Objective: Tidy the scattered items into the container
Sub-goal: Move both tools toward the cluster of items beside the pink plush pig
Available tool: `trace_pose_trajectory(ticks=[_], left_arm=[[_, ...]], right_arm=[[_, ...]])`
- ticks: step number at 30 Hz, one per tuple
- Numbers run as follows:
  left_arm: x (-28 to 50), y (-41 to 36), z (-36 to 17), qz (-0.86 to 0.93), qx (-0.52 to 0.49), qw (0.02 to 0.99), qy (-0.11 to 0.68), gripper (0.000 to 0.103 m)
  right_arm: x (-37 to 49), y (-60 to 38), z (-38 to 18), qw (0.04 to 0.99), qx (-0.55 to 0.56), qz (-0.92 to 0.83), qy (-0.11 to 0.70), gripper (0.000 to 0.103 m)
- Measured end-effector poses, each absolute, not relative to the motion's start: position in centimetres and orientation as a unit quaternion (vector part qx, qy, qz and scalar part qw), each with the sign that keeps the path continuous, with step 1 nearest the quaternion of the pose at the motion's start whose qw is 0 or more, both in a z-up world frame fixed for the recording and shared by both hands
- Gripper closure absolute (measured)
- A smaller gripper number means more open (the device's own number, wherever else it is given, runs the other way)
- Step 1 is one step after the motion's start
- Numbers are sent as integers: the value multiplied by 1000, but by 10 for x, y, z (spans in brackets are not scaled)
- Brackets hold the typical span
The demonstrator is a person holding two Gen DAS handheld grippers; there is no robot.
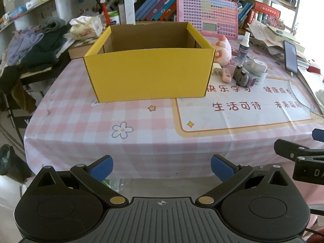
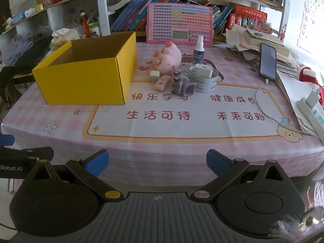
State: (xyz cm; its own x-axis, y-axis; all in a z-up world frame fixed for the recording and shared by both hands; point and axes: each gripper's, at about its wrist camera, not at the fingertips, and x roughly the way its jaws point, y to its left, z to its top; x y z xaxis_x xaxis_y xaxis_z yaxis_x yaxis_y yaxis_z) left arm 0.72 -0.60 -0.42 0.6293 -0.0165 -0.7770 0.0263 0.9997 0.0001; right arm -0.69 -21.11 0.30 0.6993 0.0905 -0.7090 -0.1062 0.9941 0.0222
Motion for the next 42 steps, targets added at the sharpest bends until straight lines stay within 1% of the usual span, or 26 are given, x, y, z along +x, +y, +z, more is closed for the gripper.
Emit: trace_pose_trajectory(ticks=[12,18,23,35,42], left_arm=[[7,-5,-4,-18,9,904,428,0],[7,1,-5,-15,-1,903,428,0],[7,3,-6,-16,-5,904,428,0],[11,4,-5,-30,-12,905,425,0],[20,-11,-8,-62,-8,902,428,0]], right_arm=[[2,-219,10,931,-18,64,358,0],[-5,-211,8,930,-16,71,361,0],[-10,-206,13,936,-14,89,341,0],[-3,-218,5,927,16,54,371,0],[-2,-226,7,927,8,40,372,0]])
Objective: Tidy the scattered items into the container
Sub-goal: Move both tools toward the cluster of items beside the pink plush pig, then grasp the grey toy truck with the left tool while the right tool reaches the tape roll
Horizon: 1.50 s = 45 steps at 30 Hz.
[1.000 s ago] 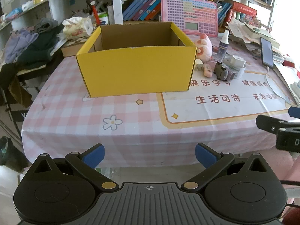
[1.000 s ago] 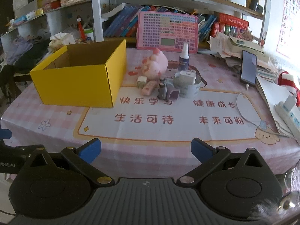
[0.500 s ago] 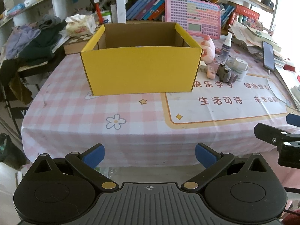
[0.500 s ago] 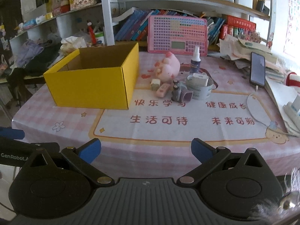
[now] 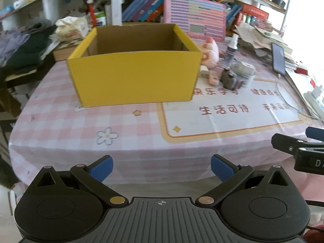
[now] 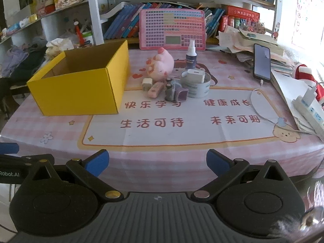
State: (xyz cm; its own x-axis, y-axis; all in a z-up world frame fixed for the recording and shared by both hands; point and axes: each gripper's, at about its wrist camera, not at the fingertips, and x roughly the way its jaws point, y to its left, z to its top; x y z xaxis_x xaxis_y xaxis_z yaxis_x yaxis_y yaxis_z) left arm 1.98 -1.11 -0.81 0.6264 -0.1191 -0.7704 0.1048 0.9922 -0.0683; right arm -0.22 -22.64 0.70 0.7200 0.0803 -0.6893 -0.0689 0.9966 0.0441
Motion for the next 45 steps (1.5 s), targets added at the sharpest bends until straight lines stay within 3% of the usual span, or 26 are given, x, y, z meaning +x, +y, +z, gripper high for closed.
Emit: trace_pose_trajectory(ticks=[29,41,45], left_arm=[[74,-125,-15,-212,85,886,403,2],[128,-173,-11,-222,120,891,377,12],[143,-183,-12,-204,130,894,378,21]], right_arm=[[52,-298,-5,922,26,-11,385,0],[109,-335,-3,927,47,-18,372,1],[128,-343,-4,927,55,-10,371,1]])
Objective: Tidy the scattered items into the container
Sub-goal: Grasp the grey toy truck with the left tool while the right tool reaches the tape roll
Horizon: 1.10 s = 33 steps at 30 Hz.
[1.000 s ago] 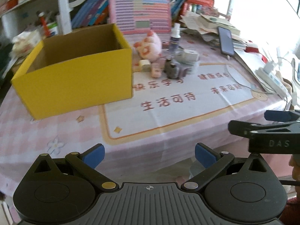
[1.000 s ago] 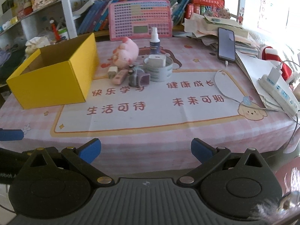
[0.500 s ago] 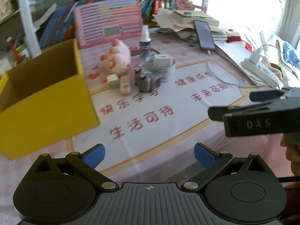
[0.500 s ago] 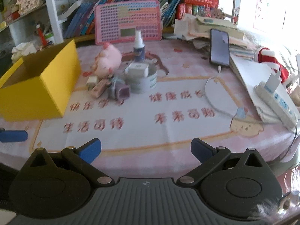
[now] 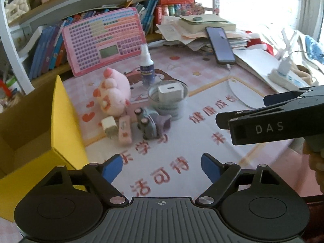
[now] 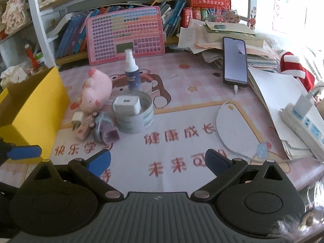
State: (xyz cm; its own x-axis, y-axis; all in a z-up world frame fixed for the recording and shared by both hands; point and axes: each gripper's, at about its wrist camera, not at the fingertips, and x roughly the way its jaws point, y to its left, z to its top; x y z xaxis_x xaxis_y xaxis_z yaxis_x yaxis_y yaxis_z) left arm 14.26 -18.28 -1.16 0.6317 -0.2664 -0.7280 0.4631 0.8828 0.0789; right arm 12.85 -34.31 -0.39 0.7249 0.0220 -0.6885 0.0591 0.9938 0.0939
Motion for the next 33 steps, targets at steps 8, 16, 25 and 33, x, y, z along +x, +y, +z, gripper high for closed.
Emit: trace_pose_trajectory(ticks=[8,16,25,33], left_arm=[[179,-196,-16,-165,138,896,390,33],[208,-208,-28,-135,131,893,409,48],[231,-223,-42,-127,135,885,427,48],[243,-230,-50,-118,136,879,442,48]], right_arm=[[175,-346,-8,926,58,34,371,2],[215,-342,-22,915,47,82,392,3],[249,-343,-35,901,38,123,414,3],[276,-342,-46,890,29,150,430,3]])
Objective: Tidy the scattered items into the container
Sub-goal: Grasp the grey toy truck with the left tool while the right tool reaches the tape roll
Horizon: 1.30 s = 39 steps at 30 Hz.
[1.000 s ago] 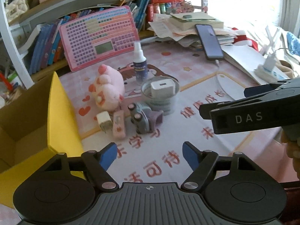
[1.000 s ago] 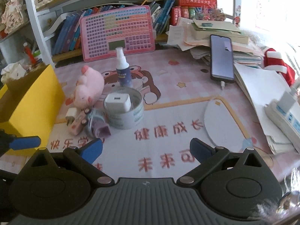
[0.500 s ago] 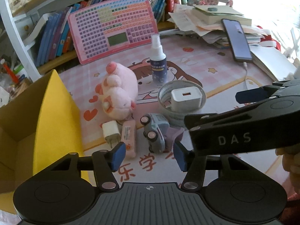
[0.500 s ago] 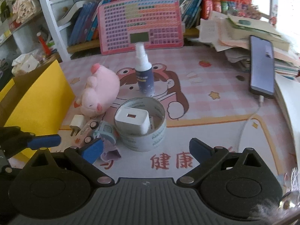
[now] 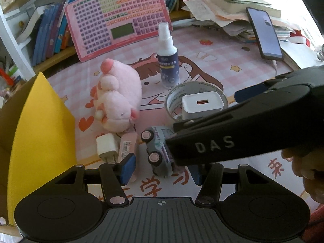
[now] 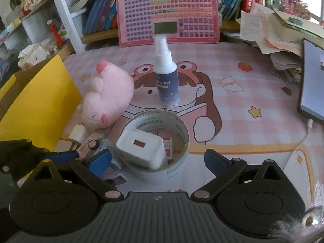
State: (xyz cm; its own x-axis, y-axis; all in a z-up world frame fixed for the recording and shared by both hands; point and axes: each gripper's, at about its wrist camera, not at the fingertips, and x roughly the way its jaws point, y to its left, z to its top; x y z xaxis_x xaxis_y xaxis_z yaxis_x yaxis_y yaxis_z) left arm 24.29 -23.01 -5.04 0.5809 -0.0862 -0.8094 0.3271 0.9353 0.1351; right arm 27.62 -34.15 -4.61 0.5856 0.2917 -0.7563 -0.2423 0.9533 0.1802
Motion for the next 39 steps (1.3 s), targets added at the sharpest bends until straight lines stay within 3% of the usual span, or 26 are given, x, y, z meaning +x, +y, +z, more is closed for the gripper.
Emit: trace_pose_trajectory(ticks=[15,21,39], left_arm=[[256,-239,-59,-107,143,876,448,48],[260,-243,-63,-109,143,874,451,57],[261,-234,-61,-98,130,880,445,59]], right_arm=[[296,-334,-53,891,-8,172,421,3],[293,-338,-54,890,-3,173,421,3],[291,-339,-53,890,-4,171,422,4]])
